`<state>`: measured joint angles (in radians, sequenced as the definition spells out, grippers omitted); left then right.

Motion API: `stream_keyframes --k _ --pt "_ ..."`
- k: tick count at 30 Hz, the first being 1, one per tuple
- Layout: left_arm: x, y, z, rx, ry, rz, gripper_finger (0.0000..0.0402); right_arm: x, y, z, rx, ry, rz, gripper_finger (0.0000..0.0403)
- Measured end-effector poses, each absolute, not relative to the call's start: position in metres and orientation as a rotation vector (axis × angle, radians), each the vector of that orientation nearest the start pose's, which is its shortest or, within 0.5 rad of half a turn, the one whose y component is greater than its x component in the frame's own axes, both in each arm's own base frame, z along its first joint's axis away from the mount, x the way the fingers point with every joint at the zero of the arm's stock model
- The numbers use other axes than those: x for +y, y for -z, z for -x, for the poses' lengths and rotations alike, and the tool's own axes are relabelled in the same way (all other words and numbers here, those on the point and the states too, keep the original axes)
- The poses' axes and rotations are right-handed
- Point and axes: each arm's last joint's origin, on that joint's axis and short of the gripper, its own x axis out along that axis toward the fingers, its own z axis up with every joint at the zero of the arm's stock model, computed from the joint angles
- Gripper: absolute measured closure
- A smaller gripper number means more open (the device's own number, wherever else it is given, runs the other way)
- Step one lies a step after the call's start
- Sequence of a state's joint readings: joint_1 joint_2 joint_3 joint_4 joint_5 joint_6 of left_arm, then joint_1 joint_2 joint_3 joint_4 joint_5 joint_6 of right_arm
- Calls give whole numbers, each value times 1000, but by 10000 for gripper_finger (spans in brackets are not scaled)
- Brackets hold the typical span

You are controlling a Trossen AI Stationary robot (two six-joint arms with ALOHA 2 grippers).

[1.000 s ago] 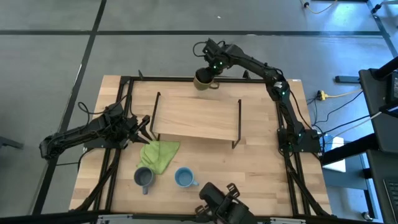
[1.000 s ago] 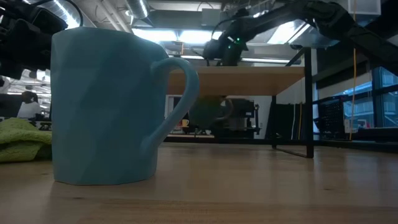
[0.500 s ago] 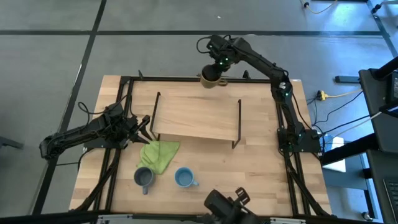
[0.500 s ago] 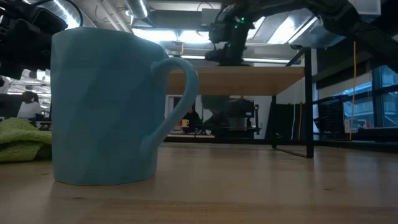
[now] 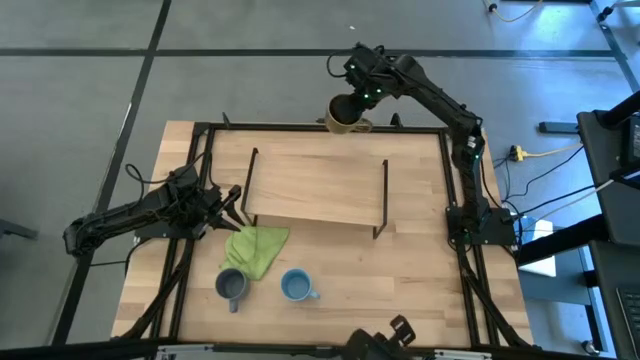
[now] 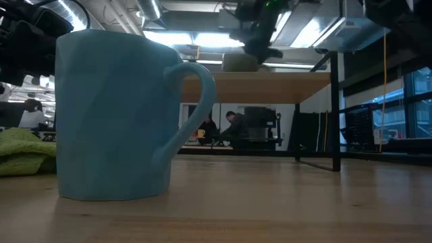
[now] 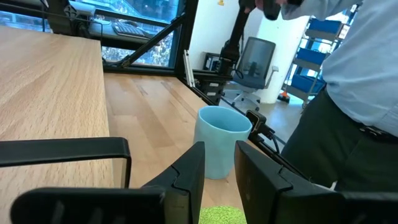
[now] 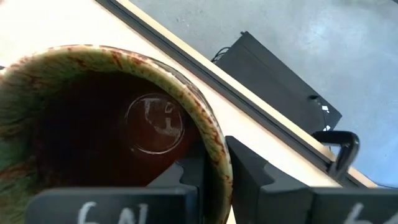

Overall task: Stack small to large cups/mugs on shelf
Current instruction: Put the brown mug on the shelf

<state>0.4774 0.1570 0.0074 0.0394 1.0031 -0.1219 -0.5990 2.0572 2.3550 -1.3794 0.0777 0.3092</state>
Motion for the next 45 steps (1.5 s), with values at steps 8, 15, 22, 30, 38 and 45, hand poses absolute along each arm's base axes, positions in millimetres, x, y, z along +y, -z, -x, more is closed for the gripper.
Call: stream_keyframes --k 8,15,22,30,38,45 --pt "21 -158 -94 114 520 194 319 -194 -402 -321 1000 710 -630 355" --pt "21 -158 -94 114 520 194 319 -158 -401 -330 1076 659 -674 355" --pt "21 -158 -94 114 520 194 319 -125 -401 -344 1091 587 -679 355" --pt "21 -158 -94 114 520 194 319 -101 -385 -355 1159 580 -695 355" --pt "21 -158 -94 115 520 194 319 -97 -363 -359 1230 669 -716 355" --pt "21 -158 -94 114 520 194 319 -90 -361 -361 1227 695 -747 355"
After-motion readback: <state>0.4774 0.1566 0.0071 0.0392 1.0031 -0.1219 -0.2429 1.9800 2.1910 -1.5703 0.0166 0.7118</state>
